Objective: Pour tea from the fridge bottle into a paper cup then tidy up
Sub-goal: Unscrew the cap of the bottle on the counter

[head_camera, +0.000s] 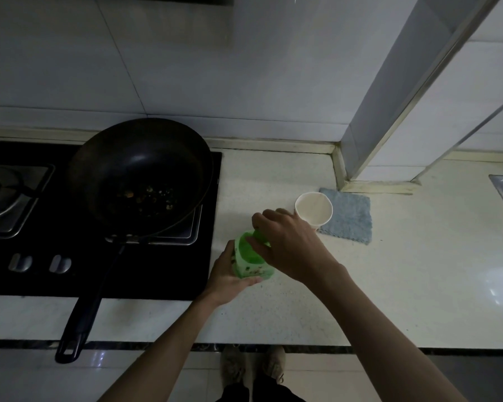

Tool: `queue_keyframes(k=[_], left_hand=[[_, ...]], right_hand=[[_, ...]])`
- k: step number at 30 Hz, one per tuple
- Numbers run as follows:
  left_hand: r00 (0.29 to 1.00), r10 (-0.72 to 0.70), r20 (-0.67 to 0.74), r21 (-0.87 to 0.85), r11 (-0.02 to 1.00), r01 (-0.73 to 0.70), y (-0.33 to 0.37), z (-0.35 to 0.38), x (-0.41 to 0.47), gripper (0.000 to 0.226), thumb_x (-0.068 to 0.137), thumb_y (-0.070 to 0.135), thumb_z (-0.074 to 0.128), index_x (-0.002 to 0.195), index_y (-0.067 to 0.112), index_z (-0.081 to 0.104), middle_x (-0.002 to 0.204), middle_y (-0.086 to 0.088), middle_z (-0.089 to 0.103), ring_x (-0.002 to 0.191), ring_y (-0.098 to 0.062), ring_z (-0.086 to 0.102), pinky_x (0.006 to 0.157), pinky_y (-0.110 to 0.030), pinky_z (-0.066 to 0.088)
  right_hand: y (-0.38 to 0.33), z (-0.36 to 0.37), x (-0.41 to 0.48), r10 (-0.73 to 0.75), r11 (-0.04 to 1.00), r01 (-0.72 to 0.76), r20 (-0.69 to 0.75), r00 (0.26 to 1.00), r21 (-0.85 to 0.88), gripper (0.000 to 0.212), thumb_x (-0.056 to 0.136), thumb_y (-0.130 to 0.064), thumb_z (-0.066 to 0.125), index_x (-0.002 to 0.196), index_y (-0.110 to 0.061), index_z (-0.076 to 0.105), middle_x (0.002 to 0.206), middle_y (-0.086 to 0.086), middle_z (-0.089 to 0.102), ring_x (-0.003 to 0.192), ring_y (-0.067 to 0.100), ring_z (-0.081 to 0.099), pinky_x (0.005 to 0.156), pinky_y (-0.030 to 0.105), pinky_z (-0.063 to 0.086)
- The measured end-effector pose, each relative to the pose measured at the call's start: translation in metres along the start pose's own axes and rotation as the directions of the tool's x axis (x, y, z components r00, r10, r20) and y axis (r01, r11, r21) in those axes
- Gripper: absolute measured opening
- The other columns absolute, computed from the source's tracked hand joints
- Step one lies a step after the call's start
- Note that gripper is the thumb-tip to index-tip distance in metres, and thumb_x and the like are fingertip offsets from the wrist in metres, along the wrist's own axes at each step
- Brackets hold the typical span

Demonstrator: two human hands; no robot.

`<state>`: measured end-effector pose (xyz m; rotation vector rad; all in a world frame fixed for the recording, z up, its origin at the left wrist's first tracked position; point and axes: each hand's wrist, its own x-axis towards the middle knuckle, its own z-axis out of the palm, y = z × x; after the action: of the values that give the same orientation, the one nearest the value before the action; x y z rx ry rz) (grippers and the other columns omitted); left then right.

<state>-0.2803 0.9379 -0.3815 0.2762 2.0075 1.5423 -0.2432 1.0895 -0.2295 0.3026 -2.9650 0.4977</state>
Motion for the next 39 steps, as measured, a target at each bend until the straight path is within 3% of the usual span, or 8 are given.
queue_keyframes(k=[5,11,14,18,22,27,34,39], left_hand=[[1.0,0.006,-0.005,0.005,1.0,-0.006,0.0,0.0,0.0,0.075,0.06,0.016,0.091,0.119,0.036,0.048,0.111,0.005,0.066,0.102,-0.006,0.065,0.08,-0.025,0.059],[0.999,0.043,-0.008,-0.02,0.999,-0.043,-0.003,0.001,0.001,0.075,0.061,0.005,0.09,0.121,0.028,0.05,0.113,0.002,0.067,0.106,-0.009,0.065,0.082,-0.027,0.058],[0.999,0.039,-0.006,-0.022,0.999,-0.039,-0.006,0.0,0.002,0.075,0.061,0.006,0.09,0.122,0.024,0.051,0.113,0.003,0.068,0.106,-0.013,0.066,0.083,-0.032,0.058],[0.999,0.026,-0.019,-0.019,0.999,-0.027,-0.008,0.001,0.004,0.083,0.053,0.018,0.094,0.121,0.035,0.05,0.116,0.005,0.066,0.108,-0.013,0.065,0.085,-0.033,0.058],[0.999,0.032,-0.034,0.009,0.999,-0.032,-0.011,0.001,0.004,0.079,0.058,0.016,0.092,0.122,0.032,0.05,0.116,0.006,0.066,0.108,-0.008,0.064,0.087,-0.028,0.056],[0.999,0.02,-0.029,0.029,0.999,-0.019,-0.015,0.0,0.006,0.08,0.06,0.01,0.091,0.125,0.03,0.049,0.115,0.007,0.066,0.108,-0.008,0.065,0.09,-0.034,0.057],[0.999,0.015,-0.036,0.027,1.0,-0.014,-0.016,0.002,0.006,0.081,0.062,0.007,0.09,0.127,0.027,0.047,0.116,0.007,0.065,0.106,-0.003,0.064,0.087,-0.025,0.056],[0.999,0.013,-0.031,0.009,1.0,-0.012,-0.017,0.003,0.007,0.081,0.062,0.006,0.09,0.128,0.024,0.047,0.117,0.005,0.065,0.107,-0.005,0.064,0.088,-0.027,0.056]], right_hand=[[0.01,-0.007,-0.006,-0.052,0.992,0.064,-0.114,0.992,0.111,0.035,0.095,-0.034,0.044,0.115,-0.013,0.063,0.1,0.004,0.062,0.091,0.019,0.057,0.071,0.031,0.052],[0.027,0.011,-0.029,0.24,0.853,-0.079,-0.254,0.937,0.517,0.02,0.079,-0.02,0.078,0.092,-0.012,0.064,0.098,-0.004,0.067,0.086,0.013,0.061,0.072,0.022,0.05],[0.032,0.032,-0.048,0.375,0.791,-0.084,-0.372,0.849,0.607,0.02,0.076,-0.02,0.08,0.089,-0.011,0.067,0.095,-0.003,0.071,0.081,0.012,0.065,0.067,0.022,0.051],[0.045,0.071,-0.09,0.563,0.769,-0.238,-0.452,0.691,0.594,0.018,0.074,-0.016,0.082,0.087,-0.013,0.071,0.09,-0.004,0.073,0.075,0.009,0.065,0.062,0.018,0.05],[0.065,0.113,-0.132,0.651,0.734,-0.435,-0.36,0.668,0.521,0.021,0.075,-0.012,0.083,0.093,-0.015,0.073,0.093,-0.005,0.072,0.074,0.008,0.064,0.065,0.021,0.054],[0.086,0.142,-0.158,0.727,0.665,-0.63,-0.155,0.668,0.402,0.02,0.08,-0.014,0.079,0.099,-0.014,0.069,0.096,0.0,0.072,0.078,0.014,0.06,0.068,0.025,0.049],[0.092,0.148,-0.16,0.714,0.673,-0.651,-0.08,0.696,0.35,0.021,0.084,-0.012,0.073,0.103,-0.01,0.064,0.103,0.005,0.068,0.097,0.022,0.056,0.08,0.029,0.042],[0.095,0.15,-0.161,0.685,0.708,-0.645,-0.056,0.726,0.288,0.032,0.081,-0.012,0.075,0.111,-0.011,0.062,0.113,0.006,0.066,0.107,0.026,0.054,0.091,0.044,0.048]])
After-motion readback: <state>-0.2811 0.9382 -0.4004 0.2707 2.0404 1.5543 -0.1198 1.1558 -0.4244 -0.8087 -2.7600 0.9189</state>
